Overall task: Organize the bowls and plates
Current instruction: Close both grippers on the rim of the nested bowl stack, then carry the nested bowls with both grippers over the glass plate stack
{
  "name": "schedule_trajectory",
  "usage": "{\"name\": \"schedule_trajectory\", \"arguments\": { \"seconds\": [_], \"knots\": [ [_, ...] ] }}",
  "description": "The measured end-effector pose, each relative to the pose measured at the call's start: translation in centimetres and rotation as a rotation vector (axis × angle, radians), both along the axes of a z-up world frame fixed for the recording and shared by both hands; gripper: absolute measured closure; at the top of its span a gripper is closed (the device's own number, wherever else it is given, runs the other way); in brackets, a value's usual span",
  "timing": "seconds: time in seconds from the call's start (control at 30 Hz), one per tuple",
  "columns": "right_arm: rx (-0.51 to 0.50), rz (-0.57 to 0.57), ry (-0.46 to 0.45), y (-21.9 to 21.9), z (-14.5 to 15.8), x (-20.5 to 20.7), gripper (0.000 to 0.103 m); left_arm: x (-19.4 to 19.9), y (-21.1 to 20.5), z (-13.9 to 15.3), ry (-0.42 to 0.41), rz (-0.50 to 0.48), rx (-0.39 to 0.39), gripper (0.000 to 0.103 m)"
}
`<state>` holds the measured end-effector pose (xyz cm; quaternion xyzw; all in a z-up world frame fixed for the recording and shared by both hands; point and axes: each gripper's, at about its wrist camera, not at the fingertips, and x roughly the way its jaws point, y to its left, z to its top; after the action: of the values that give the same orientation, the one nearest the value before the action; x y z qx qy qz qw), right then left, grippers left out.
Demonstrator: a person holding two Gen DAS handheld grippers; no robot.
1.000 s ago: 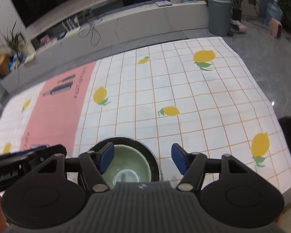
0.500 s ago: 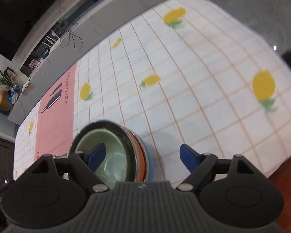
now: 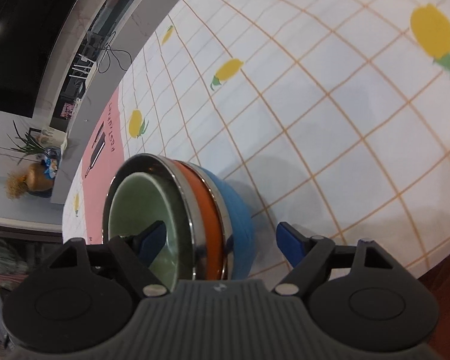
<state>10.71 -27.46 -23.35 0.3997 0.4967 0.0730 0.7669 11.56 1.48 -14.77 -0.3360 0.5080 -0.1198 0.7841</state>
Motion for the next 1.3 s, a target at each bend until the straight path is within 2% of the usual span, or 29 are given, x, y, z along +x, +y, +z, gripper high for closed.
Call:
{"name": "schedule_trajectory", "arguments": {
  "seconds": [0.17, 0.5, 0.63, 0.73, 0.93, 1.17, 1.3],
  "knots": [
    [0.025, -0.003, 0.024, -0.1, -1.1, 0.4, 0.024, 0.4, -0.3, -0.9, 0.026, 0.0, -0.008, 0.023],
    [0.034, 0.02, 0.025, -0.1, -1.6, 0.8, 0.031, 1.2, -1.4, -1.2, 0.032, -0.033, 0.055, 0.029],
    [0.031, 0.021, 0.025, -0.2, -1.7, 0.9, 0.038, 1.3, -1.9, -1.1, 0.029, -0.041, 0.075, 0.03],
    [0.064, 0.024, 0.029, -0.2, -2.0, 1.0, 0.044, 1.3, -1.9, -1.0, 0.031, -0.036, 0.044, 0.044],
    [0.14, 0.014, 0.046, -0.8, -2.8, 1.0, 0.047, 1.5, -1.9, -0.9, 0.047, -0.028, 0.052, 0.044],
    [0.142, 0.021, 0.032, -0.7, -2.7, 0.9, 0.048, 1.6, -2.1, -1.0, 0.046, -0.013, 0.05, 0.043],
    [0.146, 0.007, 0.038, -0.7, -2.9, 0.8, 0.048, 1.2, -2.4, -0.6, 0.033, 0.0, 0.07, 0.045]
  ]
}}
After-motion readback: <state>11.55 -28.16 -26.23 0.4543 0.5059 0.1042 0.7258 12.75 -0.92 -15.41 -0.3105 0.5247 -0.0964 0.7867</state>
